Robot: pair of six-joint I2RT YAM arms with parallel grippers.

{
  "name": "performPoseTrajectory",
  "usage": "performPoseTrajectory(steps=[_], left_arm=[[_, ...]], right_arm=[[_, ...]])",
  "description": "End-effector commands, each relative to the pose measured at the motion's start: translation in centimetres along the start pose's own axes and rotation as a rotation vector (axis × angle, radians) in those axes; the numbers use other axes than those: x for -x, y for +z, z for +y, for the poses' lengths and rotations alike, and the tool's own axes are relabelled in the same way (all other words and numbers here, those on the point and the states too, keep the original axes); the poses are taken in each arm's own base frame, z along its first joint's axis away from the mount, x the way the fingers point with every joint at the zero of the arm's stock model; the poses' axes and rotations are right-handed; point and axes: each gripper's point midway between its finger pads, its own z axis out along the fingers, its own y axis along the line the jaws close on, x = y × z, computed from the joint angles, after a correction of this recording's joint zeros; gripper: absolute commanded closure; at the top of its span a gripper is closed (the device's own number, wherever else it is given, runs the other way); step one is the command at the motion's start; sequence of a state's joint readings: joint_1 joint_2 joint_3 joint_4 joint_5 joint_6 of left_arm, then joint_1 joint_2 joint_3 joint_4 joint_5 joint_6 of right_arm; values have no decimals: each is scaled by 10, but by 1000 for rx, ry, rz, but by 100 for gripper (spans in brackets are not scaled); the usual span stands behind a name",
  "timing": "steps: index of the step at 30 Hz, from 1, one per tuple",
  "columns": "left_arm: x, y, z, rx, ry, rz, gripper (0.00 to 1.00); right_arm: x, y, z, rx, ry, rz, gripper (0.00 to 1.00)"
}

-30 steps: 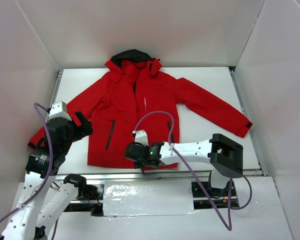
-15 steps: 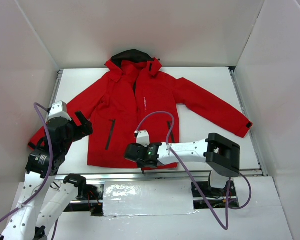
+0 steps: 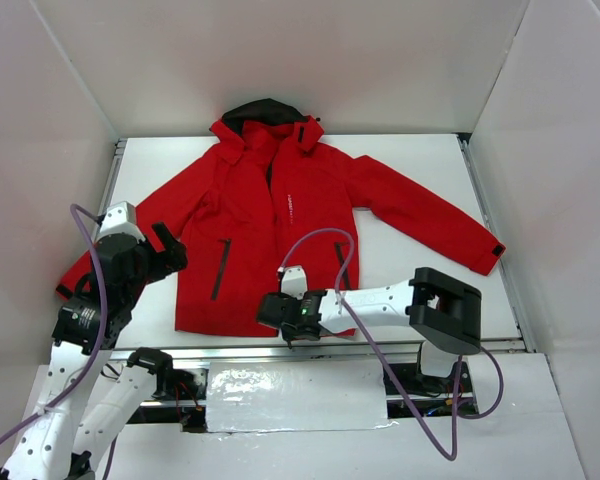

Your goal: Zip up the jacket

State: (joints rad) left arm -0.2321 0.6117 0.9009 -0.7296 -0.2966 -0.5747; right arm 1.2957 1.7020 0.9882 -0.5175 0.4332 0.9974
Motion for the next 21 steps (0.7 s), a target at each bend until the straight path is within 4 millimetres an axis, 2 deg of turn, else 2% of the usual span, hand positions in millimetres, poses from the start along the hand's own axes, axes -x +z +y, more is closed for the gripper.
performPoseTrajectory(steps=[1, 4, 5, 6, 8, 9, 11, 12, 14, 16, 17, 19, 20, 21], left_arm=[[4, 2, -15, -78, 18, -10, 3], [-10, 3, -42, -211, 4, 69, 7], [-32, 4, -57, -301, -26, 159, 10], [-45, 3, -69, -378, -41, 207, 12], [-81, 11, -91, -521, -138, 307, 17], [-98, 0, -108, -648, -162, 381, 18], [-122, 2, -122, -741, -250, 419, 20], [-133, -4, -132, -779, -246, 439, 22], [-152, -3, -141, -795, -268, 484, 31], [-160, -11, -161, -858, -247, 488, 36], [-177, -13, -169, -859, -224, 544, 38], [-181, -11, -182, -878, -210, 534, 39], [-193, -11, -188, -873, -187, 571, 40], [-197, -11, -191, -870, -179, 578, 40]], right_arm=[[12, -9, 0, 26, 43, -59, 100], [16, -15, 3, 82, 66, -85, 100], [20, -18, 11, 126, 89, -105, 100], [17, -17, 4, 130, 97, -108, 100], [27, -29, 13, 213, 145, -148, 100], [27, -35, 10, 240, 163, -159, 100], [30, -40, 14, 288, 186, -173, 100], [31, -42, 12, 291, 192, -176, 100], [32, -46, 11, 303, 202, -185, 100], [33, -47, 11, 312, 212, -187, 100], [35, -49, 14, 325, 223, -190, 100], [33, -47, 14, 330, 228, -187, 100], [33, -47, 15, 330, 228, -184, 100], [32, -45, 14, 318, 226, -184, 100]])
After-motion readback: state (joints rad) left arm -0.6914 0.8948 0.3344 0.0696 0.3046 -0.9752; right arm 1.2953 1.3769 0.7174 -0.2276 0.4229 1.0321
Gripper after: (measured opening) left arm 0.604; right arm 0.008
